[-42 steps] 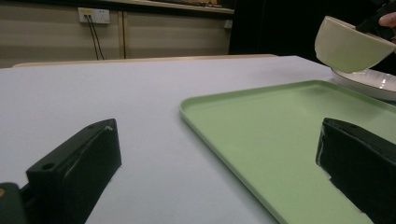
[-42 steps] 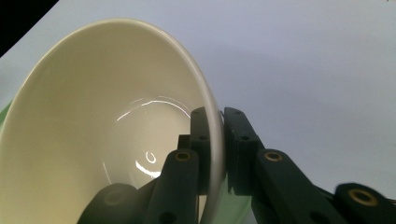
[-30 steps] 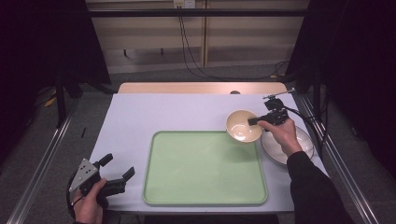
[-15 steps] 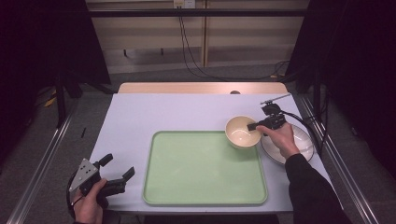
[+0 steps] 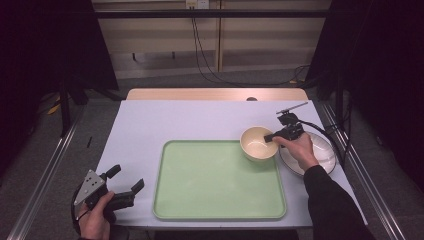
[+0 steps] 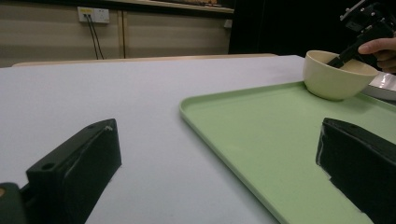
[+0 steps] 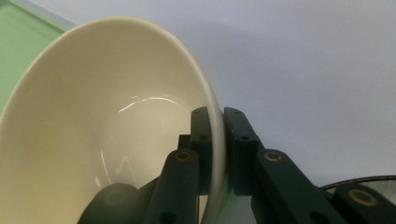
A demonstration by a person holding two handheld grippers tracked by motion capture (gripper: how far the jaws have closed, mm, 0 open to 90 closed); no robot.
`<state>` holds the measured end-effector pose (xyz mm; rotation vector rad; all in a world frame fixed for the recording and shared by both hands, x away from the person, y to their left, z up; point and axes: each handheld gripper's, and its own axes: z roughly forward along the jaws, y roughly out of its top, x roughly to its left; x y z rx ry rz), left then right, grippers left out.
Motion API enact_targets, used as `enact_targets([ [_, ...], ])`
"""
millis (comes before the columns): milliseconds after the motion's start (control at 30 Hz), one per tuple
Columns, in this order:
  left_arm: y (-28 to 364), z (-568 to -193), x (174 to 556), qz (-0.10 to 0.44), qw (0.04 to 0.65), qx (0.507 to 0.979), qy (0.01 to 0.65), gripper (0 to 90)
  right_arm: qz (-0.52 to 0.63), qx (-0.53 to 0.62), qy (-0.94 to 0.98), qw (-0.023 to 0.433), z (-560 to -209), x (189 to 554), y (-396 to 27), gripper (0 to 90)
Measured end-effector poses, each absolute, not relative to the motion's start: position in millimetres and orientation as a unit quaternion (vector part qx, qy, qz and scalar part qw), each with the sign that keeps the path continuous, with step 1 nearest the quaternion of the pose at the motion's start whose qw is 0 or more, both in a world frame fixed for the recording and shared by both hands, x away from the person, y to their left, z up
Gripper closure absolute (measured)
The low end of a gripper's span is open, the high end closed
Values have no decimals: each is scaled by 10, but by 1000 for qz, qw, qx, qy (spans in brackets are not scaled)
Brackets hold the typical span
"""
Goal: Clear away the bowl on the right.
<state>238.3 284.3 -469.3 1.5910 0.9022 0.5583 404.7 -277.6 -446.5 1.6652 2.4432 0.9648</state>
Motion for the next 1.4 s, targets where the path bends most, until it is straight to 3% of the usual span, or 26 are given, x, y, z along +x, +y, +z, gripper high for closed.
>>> enact_targets([
  [900,2844,-4691,2382,239,576,680,385,1,333,515,789,43,-4559,3984,-2809,817],
  [1067,2845,-4692,2384,237,578,680,383,1,332,512,791,43,-4556,3972,-2809,776],
  [1400,2844,-4691,2382,239,576,680,386,1,348,504,788,57,-4549,3964,-2808,588],
])
